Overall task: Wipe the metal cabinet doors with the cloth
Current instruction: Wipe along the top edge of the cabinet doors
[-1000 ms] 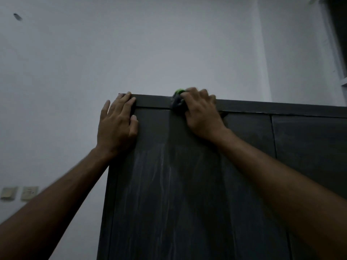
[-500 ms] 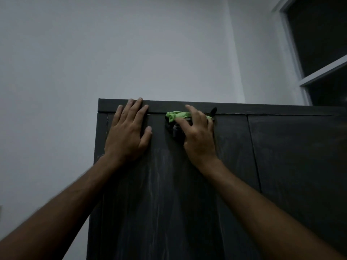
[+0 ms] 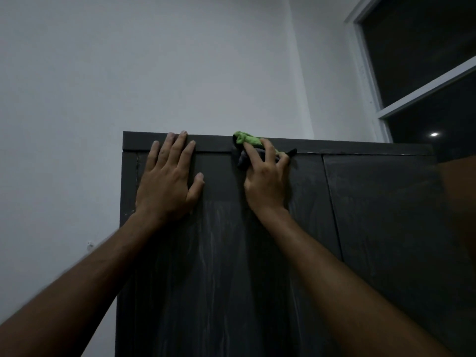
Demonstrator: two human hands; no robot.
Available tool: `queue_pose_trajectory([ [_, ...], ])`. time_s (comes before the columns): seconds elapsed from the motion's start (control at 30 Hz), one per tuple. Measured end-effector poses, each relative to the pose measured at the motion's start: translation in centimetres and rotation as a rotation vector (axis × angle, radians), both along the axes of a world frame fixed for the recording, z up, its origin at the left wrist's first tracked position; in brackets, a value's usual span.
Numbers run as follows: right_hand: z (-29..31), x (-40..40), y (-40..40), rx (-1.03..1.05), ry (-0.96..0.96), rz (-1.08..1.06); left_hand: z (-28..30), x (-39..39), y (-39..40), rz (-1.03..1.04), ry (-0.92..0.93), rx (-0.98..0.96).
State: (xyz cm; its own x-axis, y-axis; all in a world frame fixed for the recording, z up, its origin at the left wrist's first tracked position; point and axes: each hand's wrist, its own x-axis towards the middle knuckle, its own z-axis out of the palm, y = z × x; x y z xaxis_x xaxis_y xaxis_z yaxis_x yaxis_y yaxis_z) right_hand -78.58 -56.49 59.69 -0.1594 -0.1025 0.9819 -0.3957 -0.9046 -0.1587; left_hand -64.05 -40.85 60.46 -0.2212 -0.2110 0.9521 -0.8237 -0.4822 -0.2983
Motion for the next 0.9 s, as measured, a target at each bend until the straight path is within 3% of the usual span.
queue_pose_trajectory([
  [0.07, 0.3, 0.7, 0.9, -0.044, 0.025, 0.046, -0.1, 0.2, 0.0, 0.014, -0.031, 0.003],
  [0.13, -2.0, 0.4, 0.6, -0.203, 0.175, 0.035, -0.2, 0.5, 0.0, 0.026, -0.081, 0.035],
  [0.23, -5.1, -2.6, -3.7, -0.357, 0.297, -0.009, -0.2, 0.4, 0.1, 0.042, -0.177, 0.145],
  [0.4, 0.9, -5.2, -6.6, 0.04, 0.022, 0.084, -0.2, 0.2, 0.0, 0.084, -0.212, 0.191],
  [0.47, 0.9, -4.4, -5.0, 0.008, 0.086, 0.095, -0.2, 0.0, 0.1, 0.08, -0.208, 0.188],
  [0.6, -5.9, -6.0, -6.8, -0.303, 0.414, -0.003, -0.2, -0.4, 0.2, 0.063, -0.169, 0.194],
  [0.67, -5.6, -8.3, -9.9, -0.305, 0.373, -0.047, -0.1, -1.2, -0.3, 0.061, -0.131, 0.174],
  [0.8, 1.9, -8.9, -10.4, 0.005, 0.107, 0.027, 0.2, -4.0, -3.3, 0.023, -0.143, 0.198],
  [0.9, 1.8, -6.1, -7.3, -0.224, 0.232, 0.008, 0.4, -5.1, -5.7, -0.012, -0.12, 0.173],
])
